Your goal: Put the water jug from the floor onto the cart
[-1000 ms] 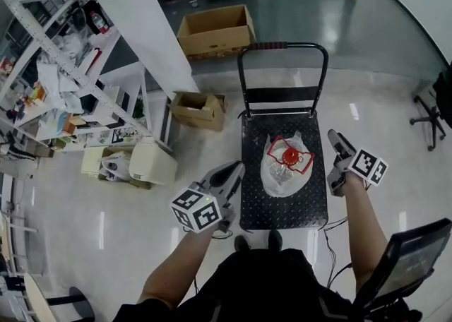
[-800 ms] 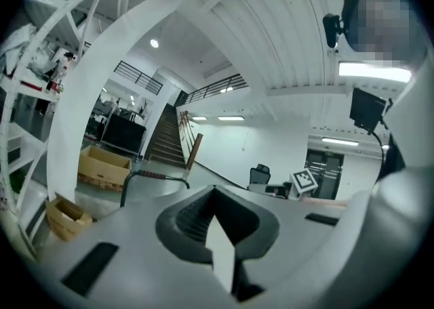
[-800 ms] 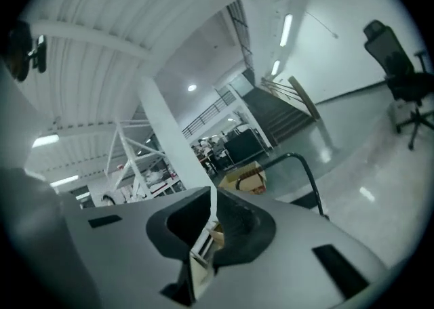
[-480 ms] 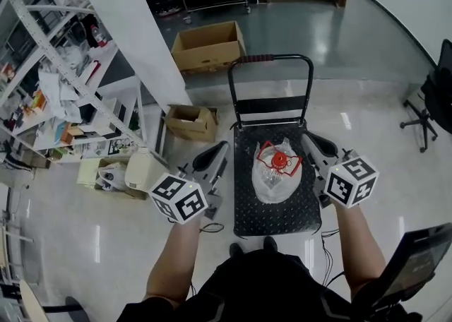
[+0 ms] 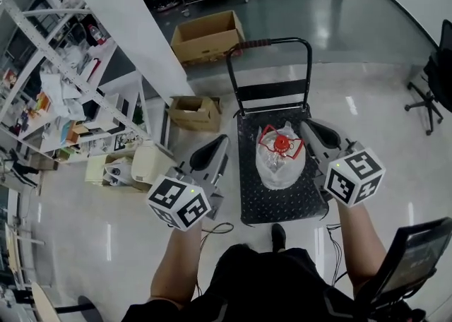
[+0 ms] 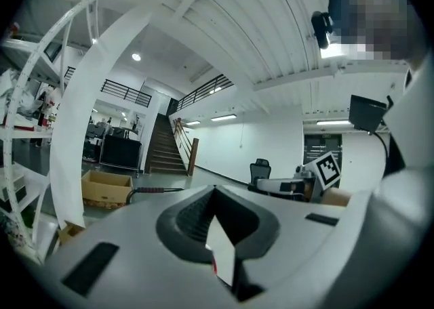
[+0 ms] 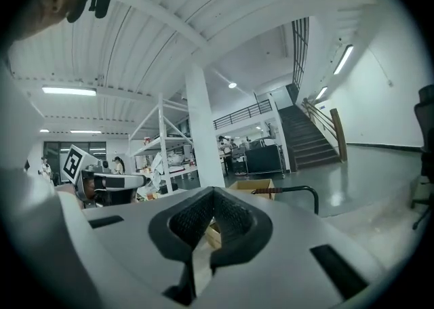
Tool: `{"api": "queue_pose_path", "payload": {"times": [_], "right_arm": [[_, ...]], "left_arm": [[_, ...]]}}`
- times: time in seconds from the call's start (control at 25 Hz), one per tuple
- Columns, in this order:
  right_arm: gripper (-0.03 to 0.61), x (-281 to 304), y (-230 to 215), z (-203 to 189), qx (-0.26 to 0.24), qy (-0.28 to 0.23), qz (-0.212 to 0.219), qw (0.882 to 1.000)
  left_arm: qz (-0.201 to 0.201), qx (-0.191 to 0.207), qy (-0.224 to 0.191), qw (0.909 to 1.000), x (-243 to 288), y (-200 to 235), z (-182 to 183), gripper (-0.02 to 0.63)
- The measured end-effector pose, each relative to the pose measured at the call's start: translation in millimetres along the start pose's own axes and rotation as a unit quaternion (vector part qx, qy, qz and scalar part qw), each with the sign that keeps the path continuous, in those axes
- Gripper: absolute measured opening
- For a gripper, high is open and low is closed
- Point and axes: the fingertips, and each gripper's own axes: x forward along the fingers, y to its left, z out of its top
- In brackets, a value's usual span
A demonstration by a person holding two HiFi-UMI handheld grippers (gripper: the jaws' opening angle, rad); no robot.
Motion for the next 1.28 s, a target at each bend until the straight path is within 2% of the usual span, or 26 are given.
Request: {"api": "queue_pose_path", "payload": {"times": [0.12,0.28,0.52,0.64,0.76,0.92,1.28], "right_arm": [[0.000,-13.9,22.5,1.9,-0.006,0.000,-0.013,1.000],[0.000,-36.0,65.1,2.9,-0.008,-0.012,-0.034,0.999],[0.000,-81.4,138.3,-24.6,-0.019,0.002,-0.072,0.997],[0.000,-112.2,173.8,-35.3,-0.008,0.010,-0.077,0.997],[0.000,-145.4,194.5,-32.6,-0.024,0.011,-0.080,0.996],[0.000,-190.7,217.4,-26.3,-0.022,-0.008,-0.056,0.998],[0.000,-326.8,237.3,-40.7,-0.030,-0.015,-0.018,0.999]], "left_arm": [[-0.008,-0.004,-0.006,0.9999,-26.5,-7.1,2.9,-0.008],[-0.040,0.002,-0.029,0.9988,-72.3,-26.2,13.3,-0.008],[-0.058,0.031,-0.028,0.9974,-141.7,-45.8,-8.4,-0.009],[-0.068,0.025,-0.028,0.9969,-171.2,-66.2,-14.7,-0.008],[-0.078,0.022,-0.028,0.9963,-195.2,-94.2,-19.4,-0.008],[-0.072,0.018,-0.034,0.9966,-223.2,-136.9,-21.0,-0.008],[-0.039,0.011,-0.006,0.9992,-279.4,-281.5,-66.0,-0.008]]}}
